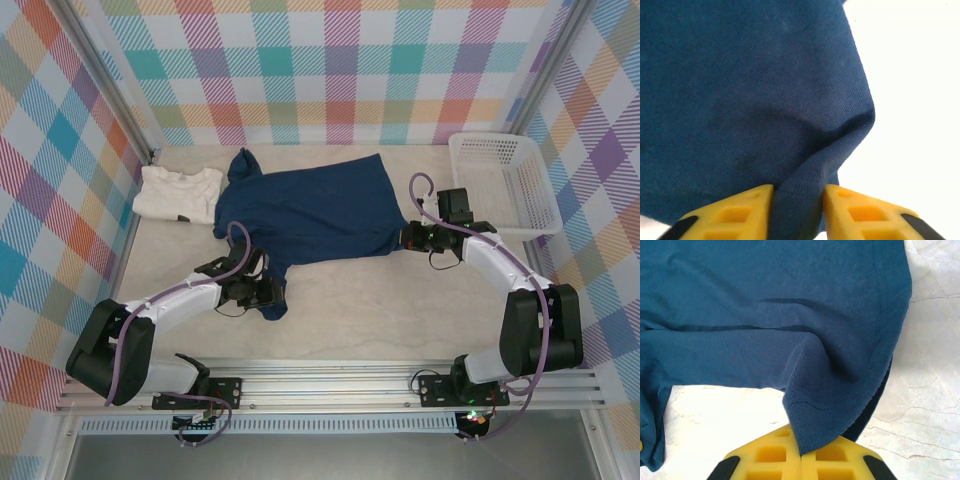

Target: Fold the inside-out t-shirt

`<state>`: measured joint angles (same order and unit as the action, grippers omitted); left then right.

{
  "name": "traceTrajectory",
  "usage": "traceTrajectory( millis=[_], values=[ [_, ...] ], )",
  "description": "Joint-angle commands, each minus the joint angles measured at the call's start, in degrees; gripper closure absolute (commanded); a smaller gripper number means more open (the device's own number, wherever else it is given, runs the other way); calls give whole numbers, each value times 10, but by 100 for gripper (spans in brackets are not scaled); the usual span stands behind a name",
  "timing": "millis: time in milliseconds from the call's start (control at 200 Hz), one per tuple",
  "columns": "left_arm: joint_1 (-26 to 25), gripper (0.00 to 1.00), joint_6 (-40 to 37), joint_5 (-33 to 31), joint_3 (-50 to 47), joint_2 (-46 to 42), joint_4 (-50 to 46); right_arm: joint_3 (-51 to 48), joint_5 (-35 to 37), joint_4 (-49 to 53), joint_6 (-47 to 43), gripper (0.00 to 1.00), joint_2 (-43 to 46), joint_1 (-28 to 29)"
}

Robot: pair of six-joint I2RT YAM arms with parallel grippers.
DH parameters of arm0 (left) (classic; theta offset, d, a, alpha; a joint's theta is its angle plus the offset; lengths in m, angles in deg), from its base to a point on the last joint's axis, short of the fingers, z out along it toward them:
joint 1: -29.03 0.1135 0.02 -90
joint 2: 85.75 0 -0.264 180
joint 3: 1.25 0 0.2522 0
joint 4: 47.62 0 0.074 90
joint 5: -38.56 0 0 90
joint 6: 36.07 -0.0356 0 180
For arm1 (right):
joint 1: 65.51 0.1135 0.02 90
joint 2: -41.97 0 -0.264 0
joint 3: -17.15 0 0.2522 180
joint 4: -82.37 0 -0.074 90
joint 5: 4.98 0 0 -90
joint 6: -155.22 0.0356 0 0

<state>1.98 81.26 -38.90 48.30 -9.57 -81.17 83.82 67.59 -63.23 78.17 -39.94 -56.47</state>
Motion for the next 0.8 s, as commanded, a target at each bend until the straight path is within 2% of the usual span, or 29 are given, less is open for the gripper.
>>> traceTrajectory(
  millis=[0,80,165,280,405,520,645,795],
  values=[
    [2,80,-18,6,12,-16,1,0,-9,4,-4,100,-5,4],
    [-4,90,-30,4,23,-32,-9,0,-7,5,-4,100,-4,4],
    [-23,97,-38,8,42,-60,-13,0,-5,5,-3,100,1,4],
    [-65,98,-48,9,80,-85,-16,2,-7,5,0,100,6,6],
    [-101,96,-80,-31,136,-57,-60,4,-5,7,0,100,4,8],
    [-120,91,-100,-47,179,11,-75,1,-5,5,1,100,-1,9],
    [-144,84,-111,-31,229,99,-63,1,-3,5,2,100,-3,11],
    [-161,54,-123,-11,259,150,-64,2,-1,9,2,100,-5,11]
  ],
)
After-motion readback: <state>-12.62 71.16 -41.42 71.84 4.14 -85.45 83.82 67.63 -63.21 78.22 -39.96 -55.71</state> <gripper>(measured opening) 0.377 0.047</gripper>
